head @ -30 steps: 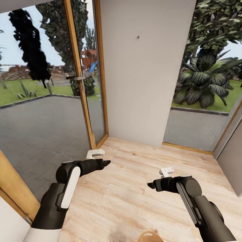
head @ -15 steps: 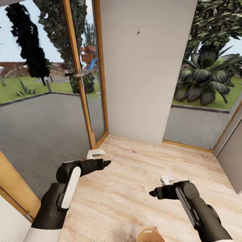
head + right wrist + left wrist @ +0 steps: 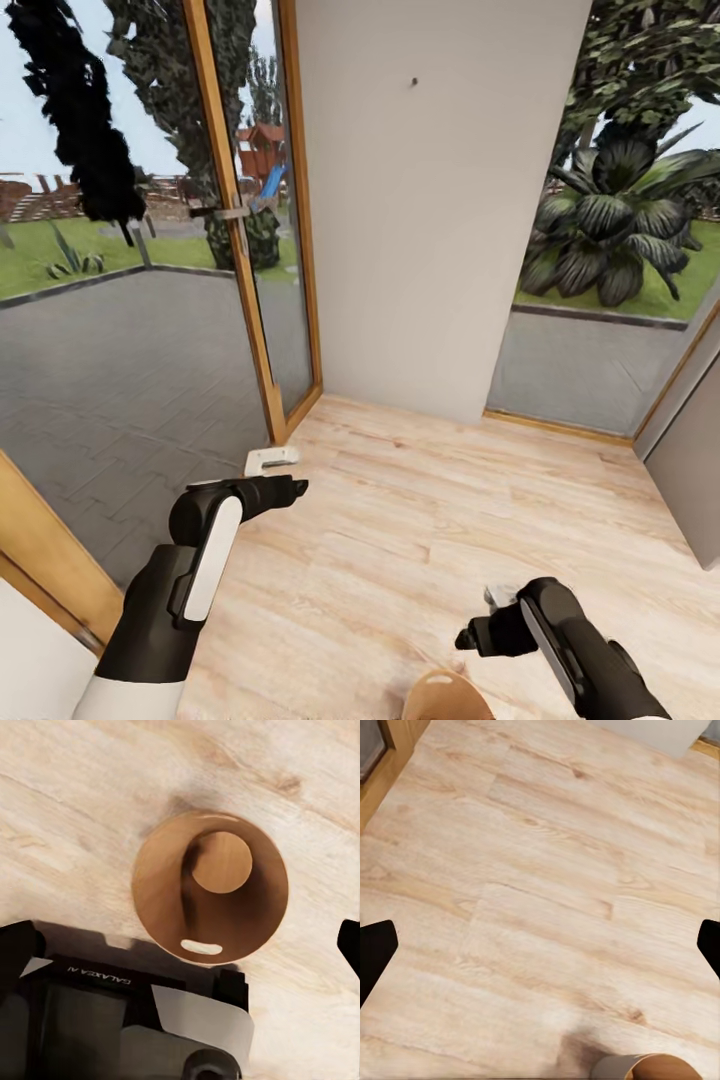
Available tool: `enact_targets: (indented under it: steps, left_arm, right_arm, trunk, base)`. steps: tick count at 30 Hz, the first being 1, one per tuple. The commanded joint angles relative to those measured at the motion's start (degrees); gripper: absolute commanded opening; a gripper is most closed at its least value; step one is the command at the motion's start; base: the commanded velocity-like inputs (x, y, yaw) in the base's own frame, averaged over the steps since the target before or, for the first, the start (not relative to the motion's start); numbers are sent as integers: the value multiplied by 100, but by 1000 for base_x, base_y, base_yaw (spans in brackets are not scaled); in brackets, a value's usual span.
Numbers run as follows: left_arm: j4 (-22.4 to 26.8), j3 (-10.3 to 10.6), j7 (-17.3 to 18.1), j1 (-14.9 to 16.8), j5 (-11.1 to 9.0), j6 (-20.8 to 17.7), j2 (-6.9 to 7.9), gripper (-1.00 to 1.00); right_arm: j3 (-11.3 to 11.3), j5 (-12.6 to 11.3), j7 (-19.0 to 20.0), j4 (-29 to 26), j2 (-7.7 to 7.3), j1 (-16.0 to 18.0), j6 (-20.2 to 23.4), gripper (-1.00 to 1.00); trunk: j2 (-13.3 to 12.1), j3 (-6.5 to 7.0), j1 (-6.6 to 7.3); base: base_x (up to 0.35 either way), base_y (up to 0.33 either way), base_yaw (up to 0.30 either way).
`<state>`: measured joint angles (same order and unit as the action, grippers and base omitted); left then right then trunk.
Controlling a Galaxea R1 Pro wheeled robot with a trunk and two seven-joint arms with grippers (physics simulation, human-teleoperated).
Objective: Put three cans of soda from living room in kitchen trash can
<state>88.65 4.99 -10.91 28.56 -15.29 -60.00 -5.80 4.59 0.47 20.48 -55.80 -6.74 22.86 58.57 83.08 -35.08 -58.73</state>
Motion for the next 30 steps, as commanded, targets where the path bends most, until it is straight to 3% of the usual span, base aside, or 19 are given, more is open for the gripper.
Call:
enact_targets:
  steps: [1,7,14,18,21,26,30]
  left_arm:
    - [-10,1,-20,0,-8,0,2,100]
    - [-46,2,-94,0,-23,0,1,100]
    - [-49,2,-103,0,-1,0,3,100]
    - [-50,2,-104,0,0,0,3,100]
    - [-50,2,-107,0,-11,0,2,100]
    - [-50,2,-105,0,-18,0,2,100]
    - [-50,2,-105,0,-17,0,0,100]
  right_arm:
    - [-2,-5,-30,151,0,2,-79,100]
    - [-83,-59,-763,1209,46,7,-1002,100]
    - [-170,-64,-924,1454,121,3,-1373,100]
    - [-355,-65,-967,1670,131,3,-1887,100]
    - [-617,-70,-1276,2012,209,7,-2422,100]
    - [-696,-66,-1575,2147,366,7,-2578,100]
    - [-782,-71,-1715,2192,395,6,-2620,100]
  trunk:
    - [0,-9,0]
    - [0,-65,0]
    - [0,-129,0]
    - [0,-166,0]
    - [0,-193,0]
    - [0,-238,0]
    - [0,-274,0]
  base:
    - [0,0,4]
    - [0,0,47]
    - [0,0,87]
    - [0,0,100]
    - [0,0,107]
    - [0,0,114]
    - [0,0,119]
